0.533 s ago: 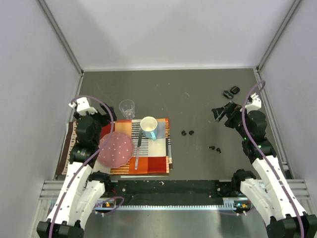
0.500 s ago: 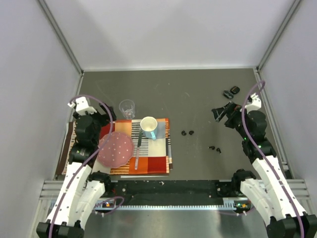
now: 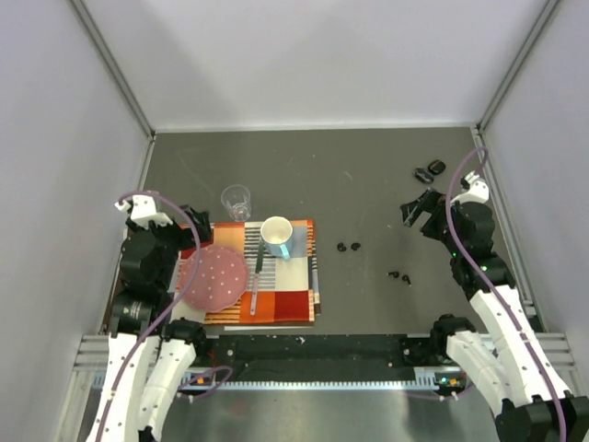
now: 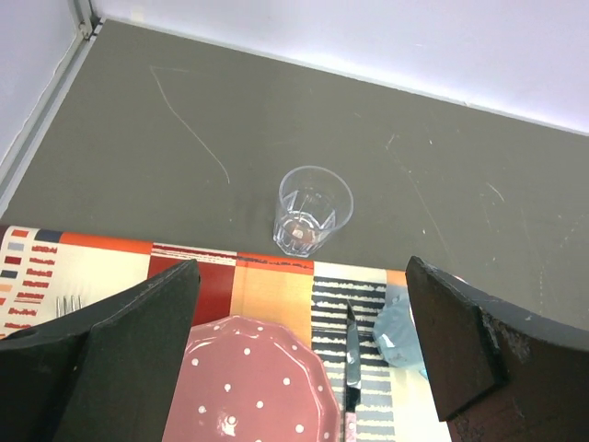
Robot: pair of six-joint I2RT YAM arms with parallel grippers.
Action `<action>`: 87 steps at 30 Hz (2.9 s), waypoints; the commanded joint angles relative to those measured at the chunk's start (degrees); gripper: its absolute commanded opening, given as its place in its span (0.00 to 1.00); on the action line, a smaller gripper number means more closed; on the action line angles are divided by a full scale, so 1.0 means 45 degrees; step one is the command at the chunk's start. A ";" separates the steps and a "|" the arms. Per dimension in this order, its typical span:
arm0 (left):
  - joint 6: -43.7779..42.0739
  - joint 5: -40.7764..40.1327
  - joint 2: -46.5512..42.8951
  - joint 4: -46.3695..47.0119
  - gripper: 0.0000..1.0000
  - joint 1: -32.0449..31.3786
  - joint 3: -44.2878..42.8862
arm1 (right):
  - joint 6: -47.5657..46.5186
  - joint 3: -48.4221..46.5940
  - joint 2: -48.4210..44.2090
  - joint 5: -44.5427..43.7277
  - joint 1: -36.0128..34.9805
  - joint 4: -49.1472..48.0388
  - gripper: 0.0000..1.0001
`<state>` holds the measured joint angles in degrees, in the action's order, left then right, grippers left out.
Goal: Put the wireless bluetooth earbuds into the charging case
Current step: Pick up the charging case at the center of the board.
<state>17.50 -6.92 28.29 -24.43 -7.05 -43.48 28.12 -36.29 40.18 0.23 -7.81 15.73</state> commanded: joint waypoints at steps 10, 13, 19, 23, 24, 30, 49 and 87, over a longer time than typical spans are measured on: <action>-0.0880 0.0639 -0.0859 0.0838 0.99 0.0043 0.1109 | 0.0334 -0.0333 0.0231 -0.0655 -0.0002 0.0255 0.99; -0.0997 0.0756 -0.0722 0.0799 0.99 0.0043 0.1089 | 0.0314 -0.0333 0.0211 -0.1065 -0.0002 0.0664 0.99; -0.1056 0.0639 -0.0585 0.0779 0.99 0.0063 0.1089 | 0.0079 -0.0704 0.0289 -0.1711 -0.0002 0.1427 0.99; -0.1076 0.0561 -0.0429 0.0740 0.99 0.0063 0.1031 | -0.0096 -0.0548 0.0386 -0.1788 -0.0002 0.1622 0.99; -0.1076 0.0619 -0.0351 0.0702 0.99 0.0063 0.1011 | -0.0116 -0.0587 0.0406 -0.2002 -0.0002 0.1661 0.99; -0.1076 0.0581 -0.0330 0.0448 0.99 0.0063 0.0952 | -0.0077 -0.0626 0.0814 -0.2844 0.0017 0.1759 0.96; -0.1095 0.0756 -0.0292 0.0018 0.98 0.0082 0.0933 | 0.0779 -0.1504 0.1735 -0.2921 -0.0002 0.1074 0.95; 0.0077 0.2397 -0.0721 -0.0060 0.98 0.0082 0.1245 | 0.0449 -0.3613 0.4153 -0.1615 0.3491 0.2853 0.99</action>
<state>17.50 3.27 25.74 -25.85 -6.98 -38.00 30.41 -48.07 55.37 -9.76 4.62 28.82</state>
